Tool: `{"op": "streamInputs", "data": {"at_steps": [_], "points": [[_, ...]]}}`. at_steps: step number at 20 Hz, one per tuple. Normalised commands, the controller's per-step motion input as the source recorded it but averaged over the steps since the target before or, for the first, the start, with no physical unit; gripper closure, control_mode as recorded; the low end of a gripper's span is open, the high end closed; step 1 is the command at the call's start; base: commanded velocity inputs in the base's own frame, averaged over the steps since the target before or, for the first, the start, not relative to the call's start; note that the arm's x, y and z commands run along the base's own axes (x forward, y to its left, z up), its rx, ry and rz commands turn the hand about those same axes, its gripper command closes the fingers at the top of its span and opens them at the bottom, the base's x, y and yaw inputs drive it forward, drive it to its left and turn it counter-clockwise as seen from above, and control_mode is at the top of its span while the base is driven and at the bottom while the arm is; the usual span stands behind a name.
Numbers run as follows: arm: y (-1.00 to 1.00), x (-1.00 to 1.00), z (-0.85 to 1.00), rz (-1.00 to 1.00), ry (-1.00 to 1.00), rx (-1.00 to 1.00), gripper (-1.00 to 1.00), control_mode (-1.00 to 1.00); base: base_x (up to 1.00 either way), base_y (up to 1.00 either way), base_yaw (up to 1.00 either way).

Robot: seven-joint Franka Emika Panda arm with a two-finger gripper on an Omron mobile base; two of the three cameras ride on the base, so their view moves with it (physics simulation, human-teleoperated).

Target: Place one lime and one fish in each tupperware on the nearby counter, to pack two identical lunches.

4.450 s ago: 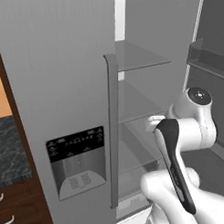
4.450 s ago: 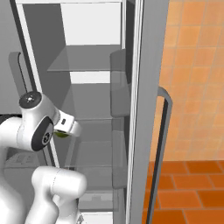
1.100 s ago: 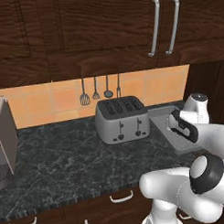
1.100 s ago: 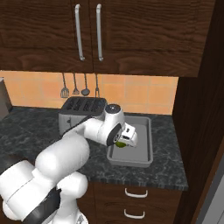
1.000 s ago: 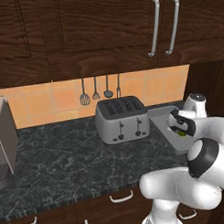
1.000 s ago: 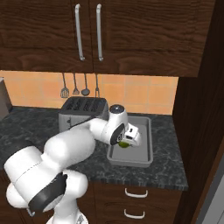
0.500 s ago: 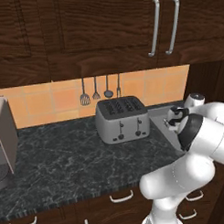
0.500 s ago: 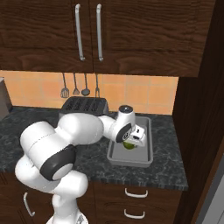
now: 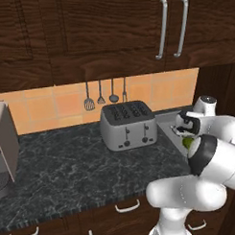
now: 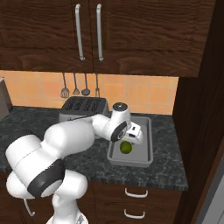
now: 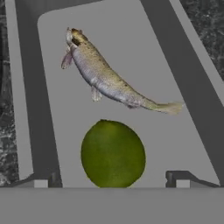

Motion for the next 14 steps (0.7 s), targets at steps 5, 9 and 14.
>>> {"op": "streamInputs", "data": {"at_steps": [5,9,14], "points": [[0.73,-0.95,0.37,0.21,-0.28,-0.14,-1.00,-1.00,0.00,0.00,0.00],[1.00,-0.95,0.42,0.27,-0.24,-0.16,-1.00,-1.00,0.00,0.00,0.00],[1.00,-0.75,0.58,0.23,-0.10,-0.18,-1.00,-1.00,0.00,0.00,0.00]]}}
